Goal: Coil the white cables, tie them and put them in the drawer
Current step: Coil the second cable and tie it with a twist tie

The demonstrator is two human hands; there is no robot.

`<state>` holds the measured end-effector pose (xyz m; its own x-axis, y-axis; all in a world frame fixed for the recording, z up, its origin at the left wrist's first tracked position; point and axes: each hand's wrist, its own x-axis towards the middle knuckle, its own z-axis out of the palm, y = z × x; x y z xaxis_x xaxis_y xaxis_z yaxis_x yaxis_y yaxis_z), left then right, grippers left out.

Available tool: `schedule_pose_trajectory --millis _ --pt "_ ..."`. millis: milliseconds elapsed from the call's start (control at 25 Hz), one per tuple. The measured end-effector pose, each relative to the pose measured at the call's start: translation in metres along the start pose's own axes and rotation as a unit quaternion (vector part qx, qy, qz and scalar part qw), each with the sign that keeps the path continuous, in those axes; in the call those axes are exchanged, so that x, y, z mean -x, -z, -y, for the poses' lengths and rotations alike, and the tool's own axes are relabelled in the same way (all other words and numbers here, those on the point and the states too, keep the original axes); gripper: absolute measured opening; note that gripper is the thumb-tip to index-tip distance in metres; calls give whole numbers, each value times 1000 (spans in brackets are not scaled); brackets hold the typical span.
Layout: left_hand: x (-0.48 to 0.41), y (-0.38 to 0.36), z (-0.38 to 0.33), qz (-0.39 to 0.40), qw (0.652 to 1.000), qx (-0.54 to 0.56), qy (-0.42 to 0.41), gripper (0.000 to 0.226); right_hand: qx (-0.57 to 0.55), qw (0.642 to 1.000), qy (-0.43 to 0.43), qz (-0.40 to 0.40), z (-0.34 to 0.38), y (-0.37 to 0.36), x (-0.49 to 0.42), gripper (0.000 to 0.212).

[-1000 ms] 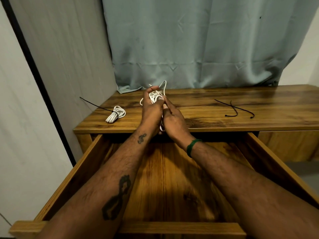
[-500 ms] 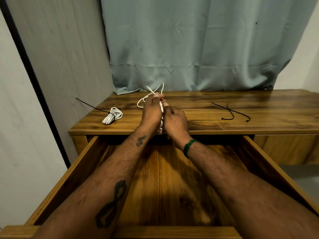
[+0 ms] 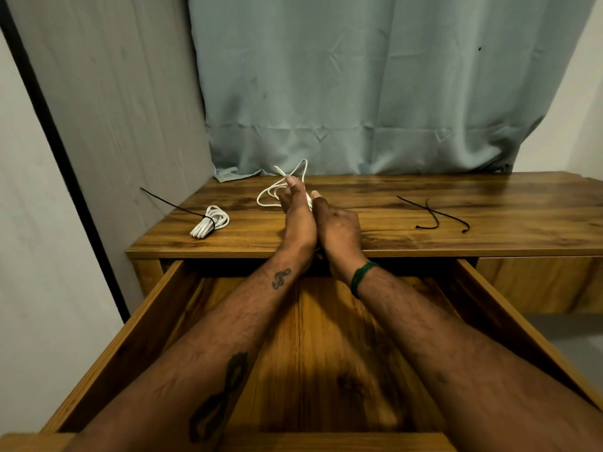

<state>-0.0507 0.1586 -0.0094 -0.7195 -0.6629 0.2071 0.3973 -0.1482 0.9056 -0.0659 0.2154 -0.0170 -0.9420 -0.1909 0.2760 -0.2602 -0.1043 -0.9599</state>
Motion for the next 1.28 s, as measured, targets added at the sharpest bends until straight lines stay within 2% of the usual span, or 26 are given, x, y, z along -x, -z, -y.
schedule_pose_trajectory --millis 40,80,160,280,320,440,560,640,720,800,880,960,1080,1120,1200,1280 --pt "1 -1 2 17 1000 -16 12 111 -12 1000 -4 -9 -1 1 -2 62" --pt "4 -1 1 31 999 -42 9 108 -39 999 -11 -8 -1 2 -5 59" --pt "4 0 0 66 994 -88 -4 101 -80 996 -28 -5 3 11 -9 46" --pt "-2 10 -4 103 988 -111 6 111 -74 996 -30 43 11 31 -13 23" --pt "-6 15 -7 97 987 -128 16 105 -51 995 -30 79 11 37 -14 19" --pt "-10 34 -21 83 970 -229 22 80 31 983 1 181 4 48 -17 24" --pt "-3 39 -16 122 949 -285 60 66 60 972 46 221 -3 43 -14 20" --pt "-5 36 -6 85 943 -322 13 55 87 970 98 204 -5 40 -13 14" --pt "-11 32 -1 28 934 -352 -52 50 106 972 123 170 -9 37 -15 21" --pt "-16 31 -1 2 908 -398 -127 46 79 985 88 124 -9 32 -15 30" --pt "-17 30 -3 -27 889 -411 -197 42 -14 996 36 84 -2 23 -10 23" --pt "-18 30 -6 -60 890 -385 -238 42 -120 991 -8 54 5 21 -9 17" --pt "-16 32 -1 -59 881 -378 -279 44 -113 992 -12 50 5 24 -10 25" --pt "-13 31 3 -49 884 -374 -275 44 -93 995 1 38 2 25 -11 26" --pt "-5 26 5 -14 921 -326 -211 43 -33 998 52 5 1 28 -15 35" --pt "0 22 -2 51 970 -226 -75 40 37 992 118 5 3 35 -24 35"
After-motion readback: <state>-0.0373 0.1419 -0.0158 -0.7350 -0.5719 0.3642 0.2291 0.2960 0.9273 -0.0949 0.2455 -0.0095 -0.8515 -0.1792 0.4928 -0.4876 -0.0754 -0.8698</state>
